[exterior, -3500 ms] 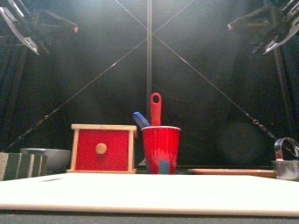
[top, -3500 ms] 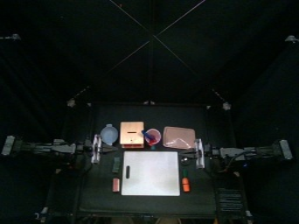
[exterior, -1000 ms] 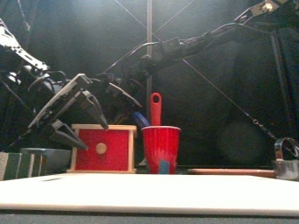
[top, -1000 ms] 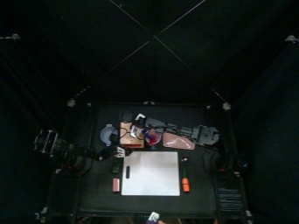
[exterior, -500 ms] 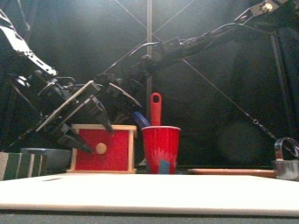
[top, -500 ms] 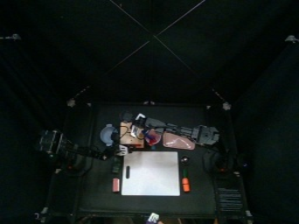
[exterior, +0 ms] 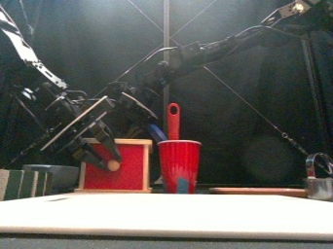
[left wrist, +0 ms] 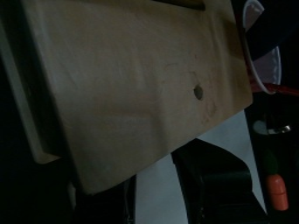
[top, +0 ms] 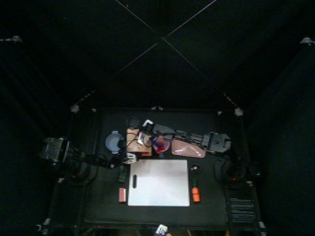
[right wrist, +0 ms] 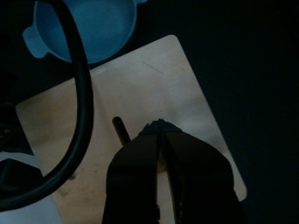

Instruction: Open drawer

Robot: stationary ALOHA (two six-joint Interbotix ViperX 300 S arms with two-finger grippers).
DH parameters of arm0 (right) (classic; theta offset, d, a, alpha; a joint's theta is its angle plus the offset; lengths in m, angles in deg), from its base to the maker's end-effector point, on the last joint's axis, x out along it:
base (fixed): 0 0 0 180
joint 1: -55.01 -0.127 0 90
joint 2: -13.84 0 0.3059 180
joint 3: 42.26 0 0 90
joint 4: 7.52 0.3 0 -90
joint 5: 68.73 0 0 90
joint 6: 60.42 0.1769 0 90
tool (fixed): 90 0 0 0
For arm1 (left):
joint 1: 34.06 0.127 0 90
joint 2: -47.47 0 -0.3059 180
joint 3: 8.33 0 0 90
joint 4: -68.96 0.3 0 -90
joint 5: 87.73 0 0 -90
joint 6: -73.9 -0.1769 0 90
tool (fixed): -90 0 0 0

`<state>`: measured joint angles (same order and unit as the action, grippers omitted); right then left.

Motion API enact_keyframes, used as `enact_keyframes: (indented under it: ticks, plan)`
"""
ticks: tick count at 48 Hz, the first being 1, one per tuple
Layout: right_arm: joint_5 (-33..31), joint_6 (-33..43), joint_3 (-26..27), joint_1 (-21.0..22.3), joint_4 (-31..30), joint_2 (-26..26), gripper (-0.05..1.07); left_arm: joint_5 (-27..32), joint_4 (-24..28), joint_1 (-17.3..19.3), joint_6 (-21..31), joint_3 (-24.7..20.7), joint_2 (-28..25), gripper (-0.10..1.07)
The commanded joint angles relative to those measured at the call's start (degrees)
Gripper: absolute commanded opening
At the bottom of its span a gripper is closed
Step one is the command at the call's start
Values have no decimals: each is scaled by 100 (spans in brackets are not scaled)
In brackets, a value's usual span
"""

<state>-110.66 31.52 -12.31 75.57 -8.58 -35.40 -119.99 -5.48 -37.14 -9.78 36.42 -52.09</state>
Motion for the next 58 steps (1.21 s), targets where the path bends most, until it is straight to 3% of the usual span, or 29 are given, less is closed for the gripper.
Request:
enact_keyframes:
  ticks: [1,26,58]
  plan:
    - [-9,-9,44,70,-9,-158,4,-35,-70,-123,-9,-70,62,60]
    - [-18,-18,62,70,-9,-158,4,-35,-475,-932,-9,-105,79,60]
    - [-9,-18,79,70,-9,-158,4,18,-809,-1468,-9,-237,88,60]
